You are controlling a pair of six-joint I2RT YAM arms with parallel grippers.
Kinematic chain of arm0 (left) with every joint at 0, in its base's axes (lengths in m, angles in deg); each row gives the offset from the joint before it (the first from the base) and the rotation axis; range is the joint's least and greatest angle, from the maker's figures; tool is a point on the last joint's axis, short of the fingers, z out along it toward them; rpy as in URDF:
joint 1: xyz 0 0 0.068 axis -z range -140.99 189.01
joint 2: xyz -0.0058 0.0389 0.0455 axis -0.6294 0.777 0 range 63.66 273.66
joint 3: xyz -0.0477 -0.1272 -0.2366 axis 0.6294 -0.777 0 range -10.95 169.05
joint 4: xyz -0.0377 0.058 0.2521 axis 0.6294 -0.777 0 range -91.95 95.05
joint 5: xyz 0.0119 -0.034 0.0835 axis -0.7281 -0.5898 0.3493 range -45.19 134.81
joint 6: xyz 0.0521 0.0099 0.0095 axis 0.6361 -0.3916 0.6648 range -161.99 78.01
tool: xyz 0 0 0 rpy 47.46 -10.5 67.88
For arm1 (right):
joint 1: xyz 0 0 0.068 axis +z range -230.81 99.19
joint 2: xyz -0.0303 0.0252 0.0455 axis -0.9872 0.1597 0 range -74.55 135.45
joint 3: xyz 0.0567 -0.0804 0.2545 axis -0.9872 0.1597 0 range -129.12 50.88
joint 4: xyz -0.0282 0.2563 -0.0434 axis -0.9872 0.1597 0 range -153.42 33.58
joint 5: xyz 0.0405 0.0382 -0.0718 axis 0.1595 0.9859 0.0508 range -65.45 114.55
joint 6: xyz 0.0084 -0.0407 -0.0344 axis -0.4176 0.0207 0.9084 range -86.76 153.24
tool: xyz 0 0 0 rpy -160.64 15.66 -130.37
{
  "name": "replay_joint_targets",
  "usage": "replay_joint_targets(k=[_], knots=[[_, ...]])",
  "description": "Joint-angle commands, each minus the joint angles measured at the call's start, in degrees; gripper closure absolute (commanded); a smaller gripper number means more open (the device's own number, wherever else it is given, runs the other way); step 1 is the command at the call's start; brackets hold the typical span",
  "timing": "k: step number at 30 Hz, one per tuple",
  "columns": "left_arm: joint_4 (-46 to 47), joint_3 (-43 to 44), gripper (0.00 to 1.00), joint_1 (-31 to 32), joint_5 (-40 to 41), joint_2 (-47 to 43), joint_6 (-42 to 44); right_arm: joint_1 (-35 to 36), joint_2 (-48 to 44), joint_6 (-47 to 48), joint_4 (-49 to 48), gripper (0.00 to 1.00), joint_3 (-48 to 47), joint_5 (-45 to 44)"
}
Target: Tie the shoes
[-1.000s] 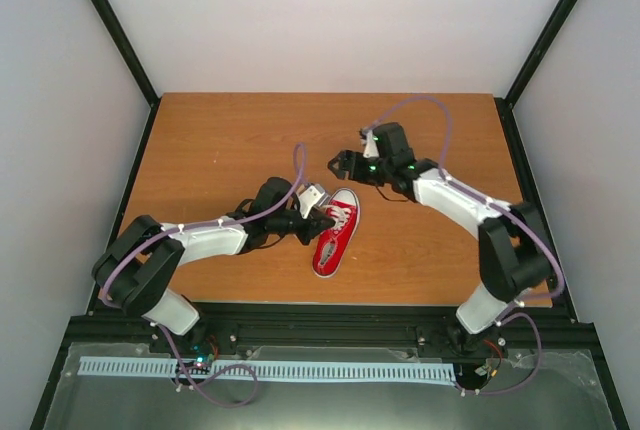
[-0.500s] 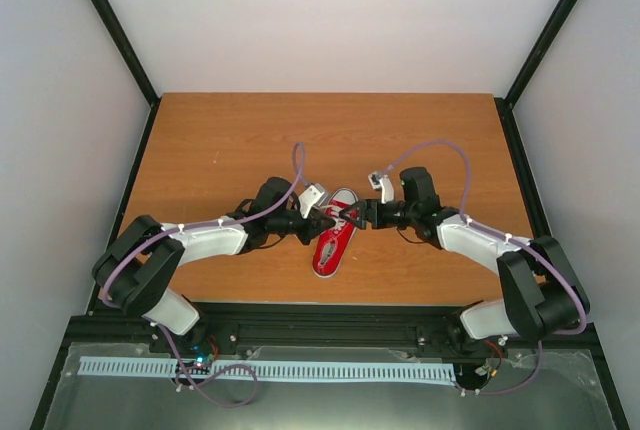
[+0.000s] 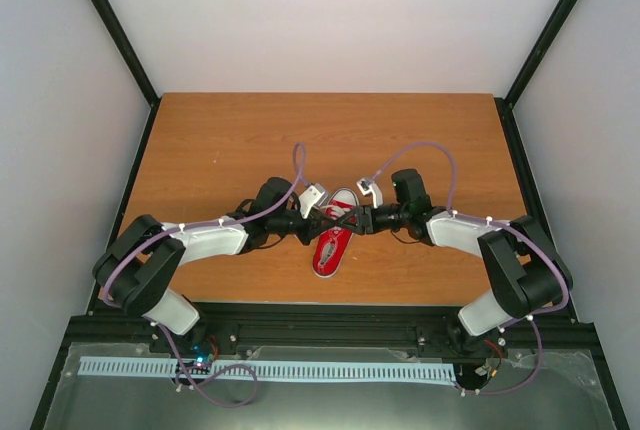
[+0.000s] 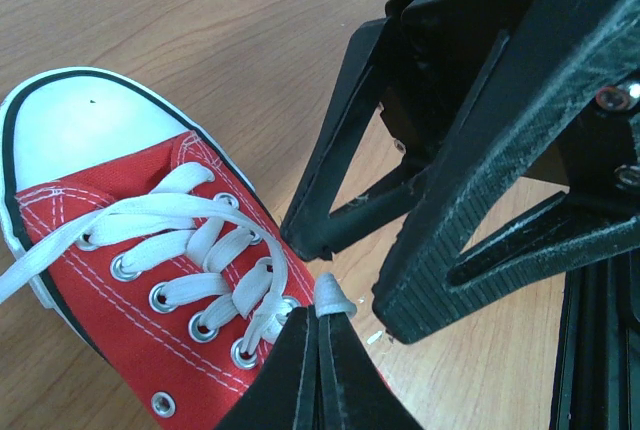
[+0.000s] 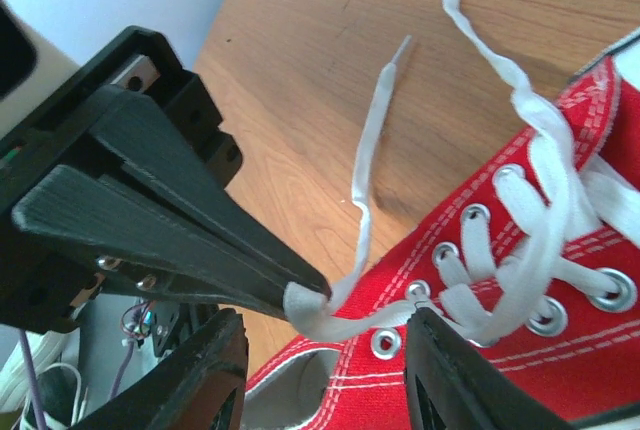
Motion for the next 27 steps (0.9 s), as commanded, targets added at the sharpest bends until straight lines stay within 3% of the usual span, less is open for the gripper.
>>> replay_joint_targets(k=[1,16,23,27], knots=[[1.9,1.57,0.99,0.74,-1.02,0.73,0.05,0.47,0.12,1.78,-2.94,0.57,-1.38,3.62],[2.13,1.4,0.99,0.77,-1.07,0.52,0.22,0.55,3.49,4.72,-1.46,0.73,-3.39,6.67],[2.21,1.24,0.99,0.77,-0.83,0.46,0.24,0.63,4.19,5.3,-0.77,0.96,-3.17,7.01],[2.84,0.69,0.98,0.75,0.54,-0.13,-0.3,0.63,2.64,5.05,-1.07,0.97,-2.74,4.74]])
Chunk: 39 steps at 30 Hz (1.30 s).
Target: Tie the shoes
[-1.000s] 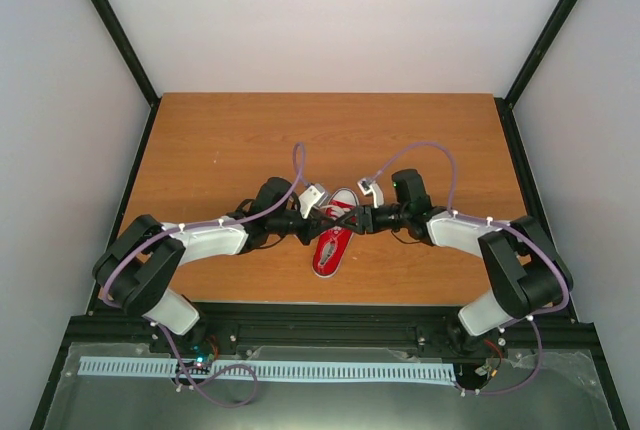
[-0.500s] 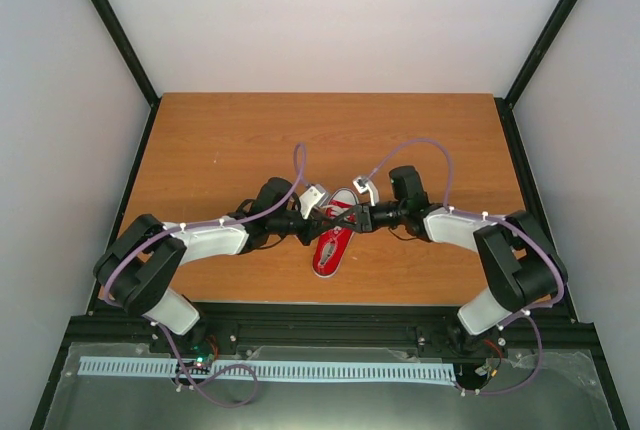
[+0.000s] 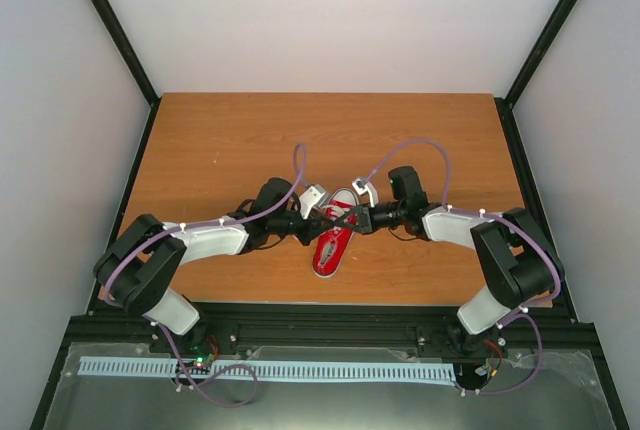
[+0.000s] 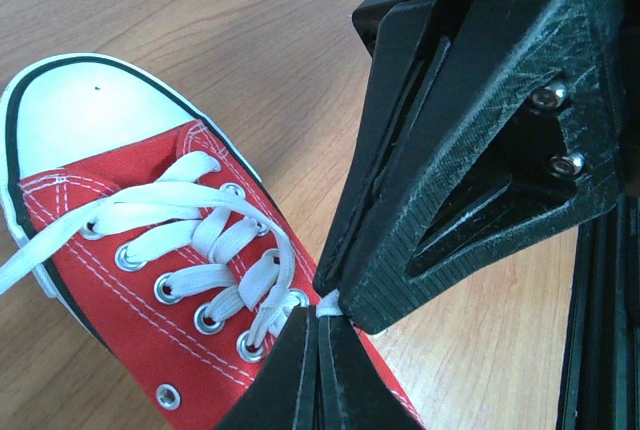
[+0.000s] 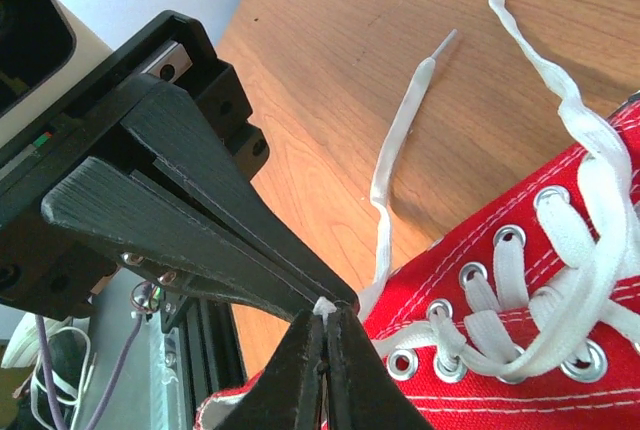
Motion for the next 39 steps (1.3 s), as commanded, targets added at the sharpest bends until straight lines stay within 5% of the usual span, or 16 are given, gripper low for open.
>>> replay_joint_targets(k=[1,3,7,11,14,20,39], knots=[[3.57,0.37,0.96,0.66,0.95,-0.93,-0.68,0.67,-1.33,0.67,-0.9,0.97,-0.29,-1.59],[3.94,-0.39,0.87,0.66,2.92,-2.14,-1.18,0.67,-1.97,0.55,-1.06,0.97,0.01,-2.62],[4.08,-2.43,0.48,0.59,11.07,-6.15,-3.42,0.67,-2.49,-0.08,-1.88,0.97,0.88,-4.11],[-0.1,-3.76,0.31,-0.24,26.92,-10.24,-11.43,0.67,-2.45,-0.36,-2.36,0.97,1.32,-4.63],[-9.93,0.54,0.34,-3.31,33.72,-8.58,-20.28,0.67,-2.41,-0.42,-2.52,0.97,1.41,-5.03],[-15.76,4.24,0.38,-9.95,31.22,-2.2,-31.73,0.67,-2.41,-0.76,-2.86,0.97,1.7,-5.6],[-22.23,18.77,0.4,-10.77,35.75,17.57,-31.73,0.94,-2.74,0.84,-1.59,0.97,1.62,-5.08]])
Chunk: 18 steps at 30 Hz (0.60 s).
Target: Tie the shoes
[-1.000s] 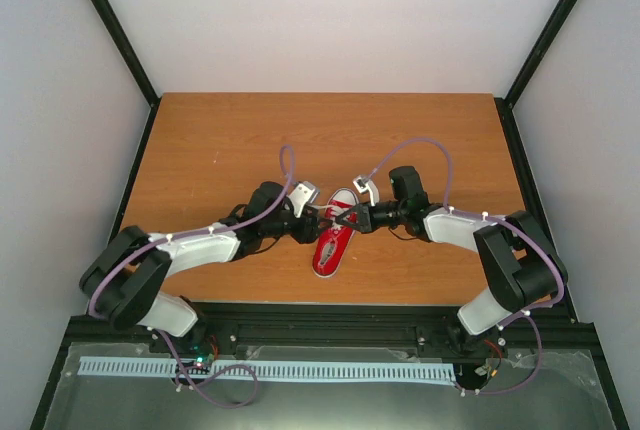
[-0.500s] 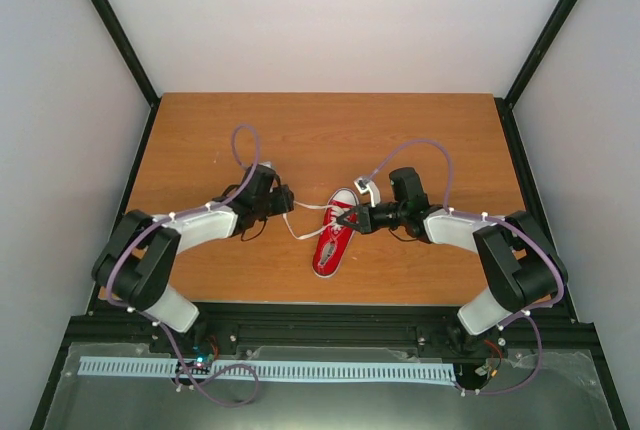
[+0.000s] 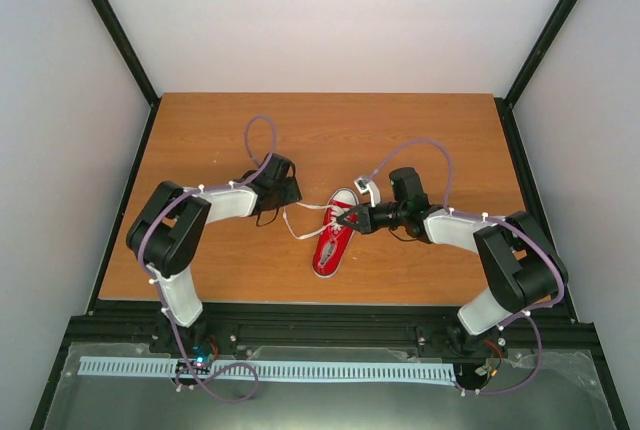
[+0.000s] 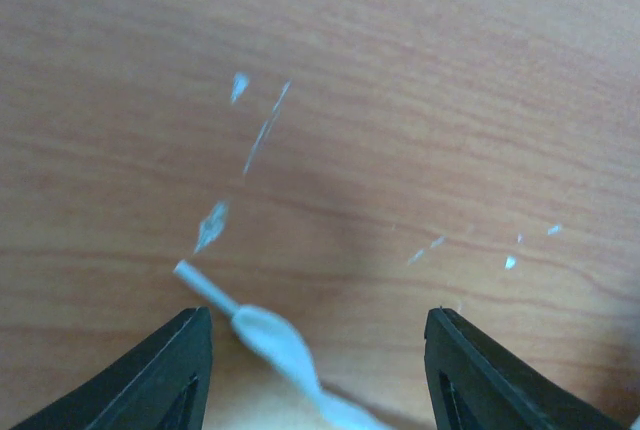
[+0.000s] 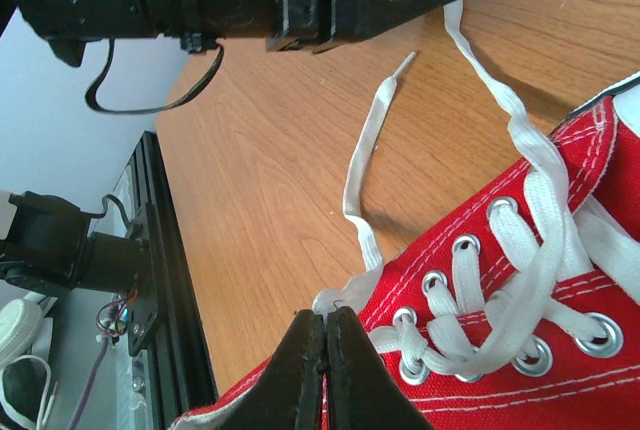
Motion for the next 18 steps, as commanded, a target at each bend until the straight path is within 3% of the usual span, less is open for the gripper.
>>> replay_joint_targets(k=[1,8,13,18], knots=[[-3.62,4.2,0.4,-0.23,1.41,4.13,1.96,0.58,-1.18,1.44,-0.25,0.97,0.47,0.29],[-7.3,7.2,0.57,-0.23,1.09,8.08,5.91,0.6,-1.1,1.71,-0.2,0.97,0.32,0.12],[-11.31,9.83,0.81,-0.08,0.56,11.83,9.86,0.68,-0.93,1.51,-0.46,0.97,0.21,0.1],[-11.47,8.88,0.98,-0.06,1.89,11.58,10.72,0.68,-1.1,1.12,-0.47,0.97,0.29,-0.41]])
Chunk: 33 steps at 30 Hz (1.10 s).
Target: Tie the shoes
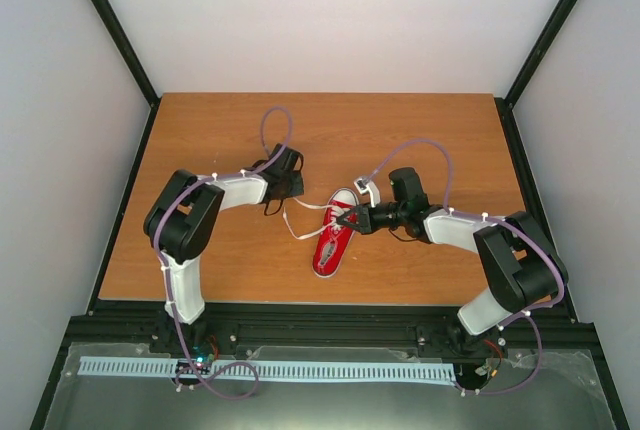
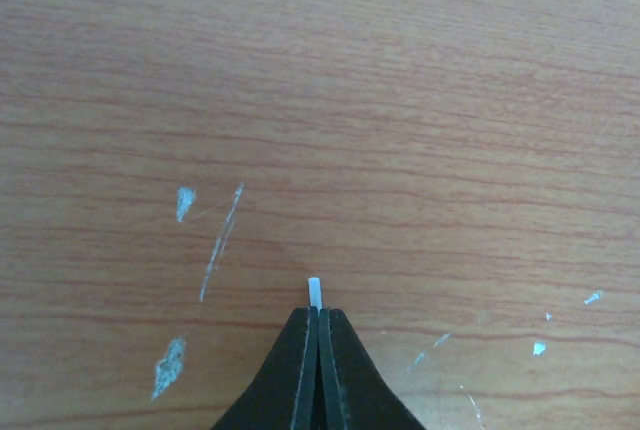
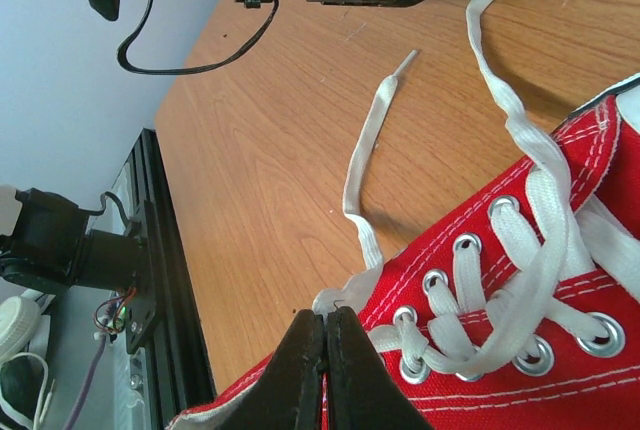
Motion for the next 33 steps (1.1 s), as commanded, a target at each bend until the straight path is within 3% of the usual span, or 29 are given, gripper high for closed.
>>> replay_joint_targets(k=[1,8,14,17,22,26,33], knots=[[-6.99,-2.04,0.99,-0.06,-0.14,2.24,2.07,0.57,-1.11,0.44,-0.64,0.97,0.26,-0.56],[1.18,-8.02,0.99,-0.06,-2.98,-12.6,1.44,0.52,-2.73,-1.95,-0.24,0.97,-0.05,-3.53],[1.29,-13.2,0.99,0.18,-15.83,-24.27,3.46,0.59,-3.67,-3.77,2.01,0.97,-1.68,-5.89],[-3.08,-15.48,0.99,1.52,-23.79,-27.35,5.43,0.62,-3.3,-4.14,3.2,0.97,-2.5,-6.95],[-11.47,-15.56,0.99,9.99,-29.02,-30.63,6.53,0.61,-2.06,-5.35,3.66,0.97,-3.34,-8.13],[-9.48,-14.47,0.99,17.04,-35.06,-33.43,3.69,0.59,-1.28,-6.27,3.09,0.97,-3.57,-8.61],[-7.02,-10.88,0.99,23.77,-35.66,-31.8,7.06,0.59,-1.03,-6.66,3.61,0.97,-3.78,-8.87]])
